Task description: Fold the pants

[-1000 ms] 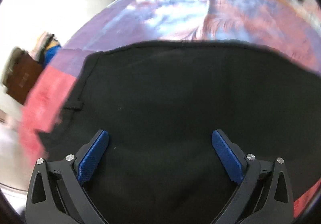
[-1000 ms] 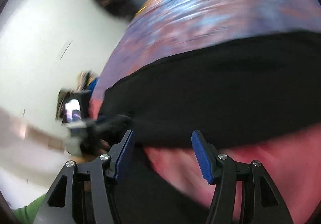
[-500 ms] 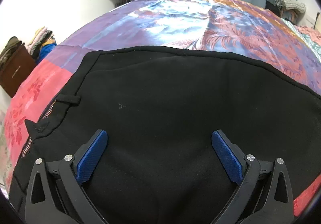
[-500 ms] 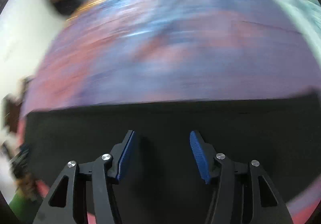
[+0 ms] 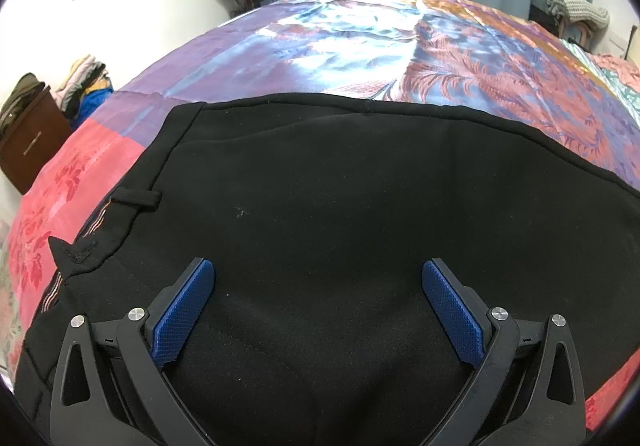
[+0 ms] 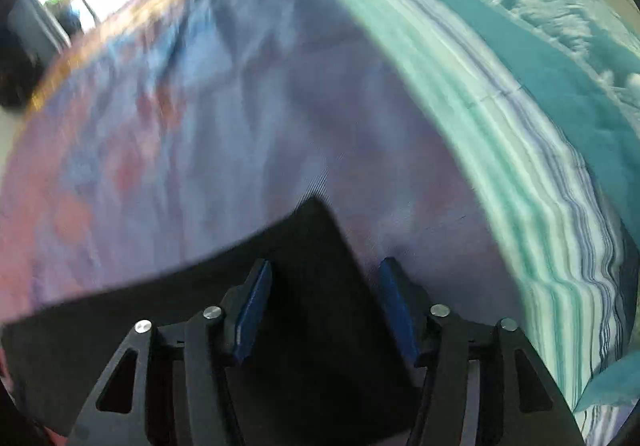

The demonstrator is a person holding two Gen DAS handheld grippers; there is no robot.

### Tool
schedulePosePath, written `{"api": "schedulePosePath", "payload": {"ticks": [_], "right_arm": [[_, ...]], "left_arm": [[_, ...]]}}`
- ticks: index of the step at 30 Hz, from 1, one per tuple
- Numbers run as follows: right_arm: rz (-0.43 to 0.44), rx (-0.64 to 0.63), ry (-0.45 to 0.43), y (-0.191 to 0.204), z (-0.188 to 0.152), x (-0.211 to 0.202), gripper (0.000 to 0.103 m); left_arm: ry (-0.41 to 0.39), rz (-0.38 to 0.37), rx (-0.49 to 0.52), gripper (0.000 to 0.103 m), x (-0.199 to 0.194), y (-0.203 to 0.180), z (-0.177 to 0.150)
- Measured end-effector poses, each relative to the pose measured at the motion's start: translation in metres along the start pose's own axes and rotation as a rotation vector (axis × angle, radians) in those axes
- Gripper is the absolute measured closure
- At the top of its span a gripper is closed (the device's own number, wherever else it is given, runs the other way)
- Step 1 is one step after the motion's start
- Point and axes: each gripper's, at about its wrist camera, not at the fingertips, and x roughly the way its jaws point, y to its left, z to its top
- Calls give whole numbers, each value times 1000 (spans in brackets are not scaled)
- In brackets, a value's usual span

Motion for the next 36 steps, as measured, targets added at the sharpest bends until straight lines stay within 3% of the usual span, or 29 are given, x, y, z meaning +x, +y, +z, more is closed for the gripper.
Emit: {"api": "schedulePosePath", "payload": {"ticks": [1, 2, 3, 5, 9, 13, 15, 17, 19, 20, 21, 23, 25, 28, 30, 32, 35, 36], "right_arm": [[2, -4, -16, -5, 2, -5, 46], [42, 1, -27, -4, -1, -11, 60], [85, -1, -32, -3, -6, -19, 87], [104, -57, -83, -2, -18, -44, 91], [191, -198, -203, 8, -76, -125, 94], [254, -293, -279, 12, -169, -206, 96], [266, -314, -293, 8, -236, -245, 97], [182, -293, -292, -6, -305, -266, 97], [-5, -279, -266, -18, -345, -265, 88], [-143, -254, -222, -26, -372, -263, 60], [-222, -227, -210, -32, -385, -261, 34], [-313, -148, -251, -40, -411, -274, 31], [-248, -59, -304, -39, -424, -295, 27], [-122, 40, -386, -26, -438, -316, 9], [49, 91, -411, -2, -444, -312, 6], [247, 81, -367, 36, -452, -297, 6], [423, -15, -327, 105, -451, -268, 6], [447, -56, -318, 124, -451, -260, 6]], "left_arm": [[0, 2, 1, 0, 0, 0, 0], [0, 3, 1, 0, 0, 0, 0], [-1, 3, 0, 0, 0, -1, 0], [0, 2, -1, 1, 0, -1, 0], [2, 8, 1, 1, 0, -2, 1], [5, 21, 9, 1, -1, -4, 2], [7, 24, 11, 1, -1, -4, 2], [12, 25, 12, 1, 0, -4, 3], [17, 32, 15, 0, -1, -5, 4], [21, 40, 17, 0, -1, -6, 5], [28, 48, 18, 0, -1, -7, 5], [48, 68, 18, 0, -3, -9, 8], [78, 94, 44, 0, -8, -11, 11], [114, 88, 87, 1, -31, -13, 8], [97, -19, 78, 1, -58, -6, -2], [64, -112, 70, 0, -88, 2, -19], [66, -178, 82, 0, -103, 7, -42], [92, -199, 93, 0, -98, 7, -52]]}}
